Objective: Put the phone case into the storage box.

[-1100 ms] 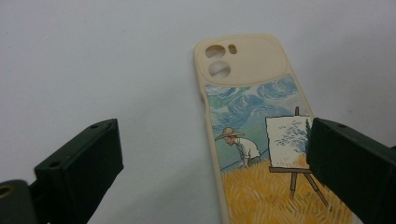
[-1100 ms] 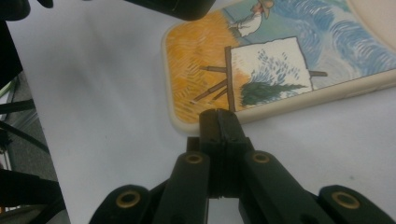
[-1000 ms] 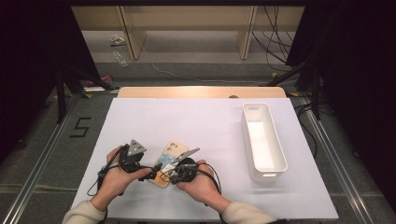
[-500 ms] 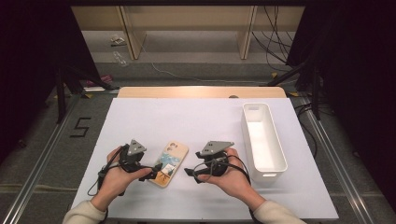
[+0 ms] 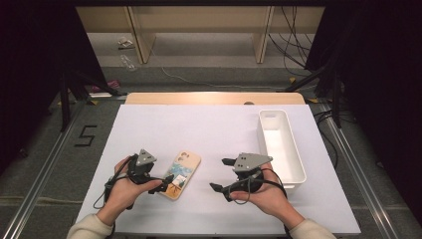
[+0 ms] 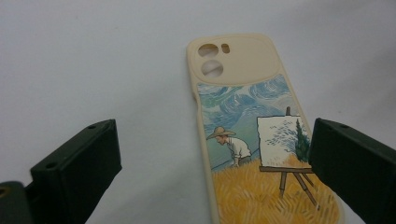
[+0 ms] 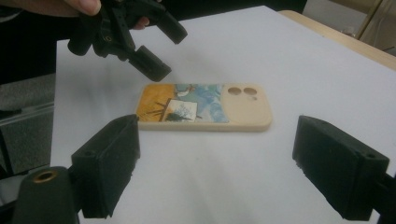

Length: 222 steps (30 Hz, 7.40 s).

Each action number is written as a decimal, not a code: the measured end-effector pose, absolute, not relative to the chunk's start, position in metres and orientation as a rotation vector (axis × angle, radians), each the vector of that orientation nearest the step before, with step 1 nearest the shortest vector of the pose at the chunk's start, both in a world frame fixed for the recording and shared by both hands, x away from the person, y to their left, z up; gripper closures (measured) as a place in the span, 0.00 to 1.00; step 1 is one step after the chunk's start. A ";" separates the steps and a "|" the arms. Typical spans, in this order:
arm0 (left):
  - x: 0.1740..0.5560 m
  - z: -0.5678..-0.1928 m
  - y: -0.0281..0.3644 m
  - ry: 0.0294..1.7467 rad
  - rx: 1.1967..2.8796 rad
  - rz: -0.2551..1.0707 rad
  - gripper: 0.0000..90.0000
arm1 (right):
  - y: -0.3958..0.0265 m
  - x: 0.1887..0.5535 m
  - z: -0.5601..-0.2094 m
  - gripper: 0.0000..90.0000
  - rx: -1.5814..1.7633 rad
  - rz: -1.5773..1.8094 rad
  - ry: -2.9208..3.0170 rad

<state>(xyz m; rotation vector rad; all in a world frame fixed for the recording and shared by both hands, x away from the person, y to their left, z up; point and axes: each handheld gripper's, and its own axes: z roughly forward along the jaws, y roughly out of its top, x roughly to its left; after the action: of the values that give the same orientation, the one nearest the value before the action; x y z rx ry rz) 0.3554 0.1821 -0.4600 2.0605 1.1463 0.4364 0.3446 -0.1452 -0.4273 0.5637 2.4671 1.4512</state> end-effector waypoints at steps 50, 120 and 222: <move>0.365 -0.478 0.135 1.289 2.239 0.338 0.03 | -0.169 0.345 -0.432 0.17 0.679 1.475 2.386; 0.368 -0.483 0.127 1.375 2.292 0.302 0.11 | -0.164 0.344 -0.435 0.17 0.674 1.482 2.404; 0.340 -0.440 0.119 0.981 2.072 0.487 0.12 | -0.150 0.378 -0.416 0.14 0.822 1.586 2.239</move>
<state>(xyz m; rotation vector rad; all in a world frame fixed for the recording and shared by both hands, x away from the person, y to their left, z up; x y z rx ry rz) 0.3402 0.1194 -0.4403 2.0717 0.9807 0.4872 0.3782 -0.1497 -0.4163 0.8217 2.2394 1.5856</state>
